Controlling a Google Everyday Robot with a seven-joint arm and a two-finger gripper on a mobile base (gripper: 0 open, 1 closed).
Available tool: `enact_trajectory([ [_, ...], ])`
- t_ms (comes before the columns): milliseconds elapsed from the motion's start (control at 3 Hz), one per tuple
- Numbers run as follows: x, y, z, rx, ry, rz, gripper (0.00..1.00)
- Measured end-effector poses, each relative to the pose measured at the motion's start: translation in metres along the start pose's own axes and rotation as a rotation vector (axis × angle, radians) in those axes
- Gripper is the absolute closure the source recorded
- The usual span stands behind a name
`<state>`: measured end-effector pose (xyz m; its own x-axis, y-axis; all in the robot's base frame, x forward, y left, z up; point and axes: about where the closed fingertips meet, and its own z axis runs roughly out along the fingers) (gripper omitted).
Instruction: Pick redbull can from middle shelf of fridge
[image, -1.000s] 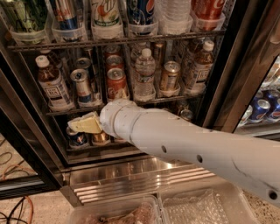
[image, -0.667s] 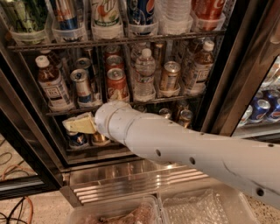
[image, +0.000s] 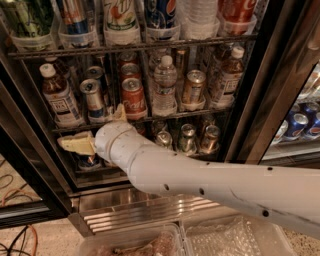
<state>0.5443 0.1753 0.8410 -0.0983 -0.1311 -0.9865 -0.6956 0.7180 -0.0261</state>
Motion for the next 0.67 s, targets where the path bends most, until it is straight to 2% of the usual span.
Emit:
enact_trajectory([
  [333,0.0054,0.0107,0.0106,0.000,-0.034,-0.019,0.00],
  [667,0.0090,0.0121,0.0163,0.039,-0.035,-0.062,0.16],
])
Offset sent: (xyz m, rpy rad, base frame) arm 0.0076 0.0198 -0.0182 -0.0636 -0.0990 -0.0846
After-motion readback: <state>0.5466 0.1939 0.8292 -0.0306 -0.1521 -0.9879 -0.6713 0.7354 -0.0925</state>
